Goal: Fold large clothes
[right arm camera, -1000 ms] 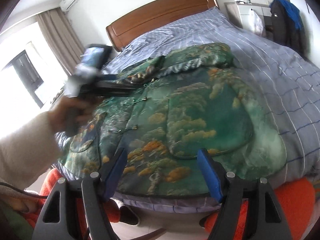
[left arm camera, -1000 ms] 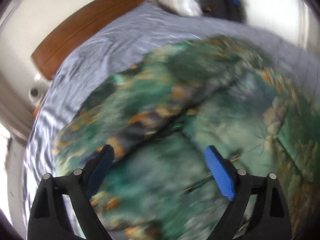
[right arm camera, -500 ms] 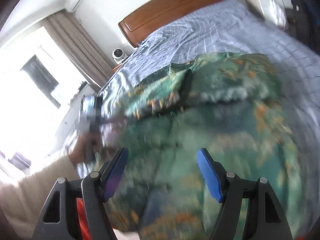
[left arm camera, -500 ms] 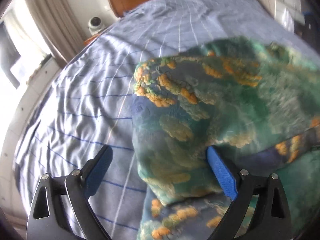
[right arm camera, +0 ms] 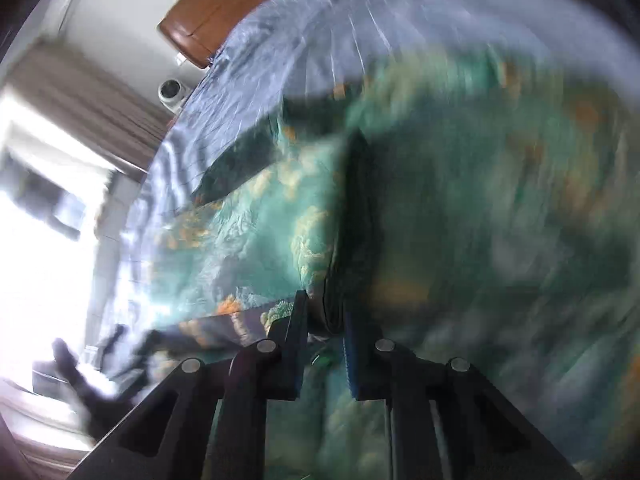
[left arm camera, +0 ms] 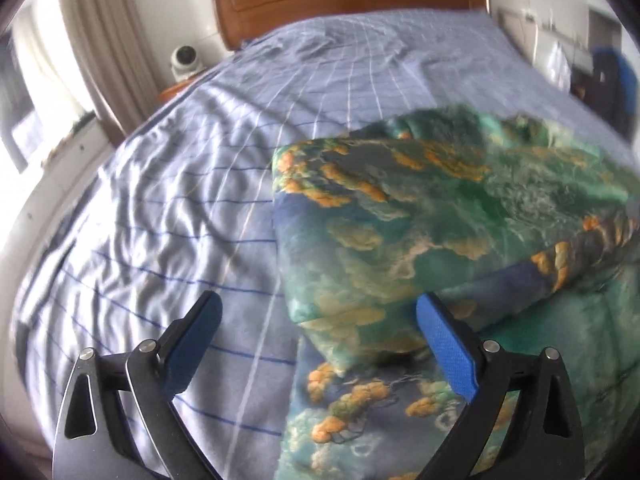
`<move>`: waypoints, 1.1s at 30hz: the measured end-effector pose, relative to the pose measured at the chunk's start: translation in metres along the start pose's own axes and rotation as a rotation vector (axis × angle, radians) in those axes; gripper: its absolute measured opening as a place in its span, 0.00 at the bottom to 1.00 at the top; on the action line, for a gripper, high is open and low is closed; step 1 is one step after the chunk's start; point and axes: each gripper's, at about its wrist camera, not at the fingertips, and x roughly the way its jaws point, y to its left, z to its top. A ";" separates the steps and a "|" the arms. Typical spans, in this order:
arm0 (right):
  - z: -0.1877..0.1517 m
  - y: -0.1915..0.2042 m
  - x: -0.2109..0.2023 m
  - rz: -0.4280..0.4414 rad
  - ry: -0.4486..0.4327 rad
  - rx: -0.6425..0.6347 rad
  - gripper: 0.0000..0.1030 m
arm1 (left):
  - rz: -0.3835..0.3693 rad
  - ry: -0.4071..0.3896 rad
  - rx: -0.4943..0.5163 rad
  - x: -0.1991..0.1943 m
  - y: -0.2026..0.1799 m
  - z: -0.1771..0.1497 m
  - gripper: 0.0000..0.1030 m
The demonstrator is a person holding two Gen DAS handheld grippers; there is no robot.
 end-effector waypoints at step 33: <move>-0.207 0.026 -0.136 -0.196 -0.256 -0.353 0.92 | -0.113 -0.018 0.019 -0.124 0.002 -0.106 0.96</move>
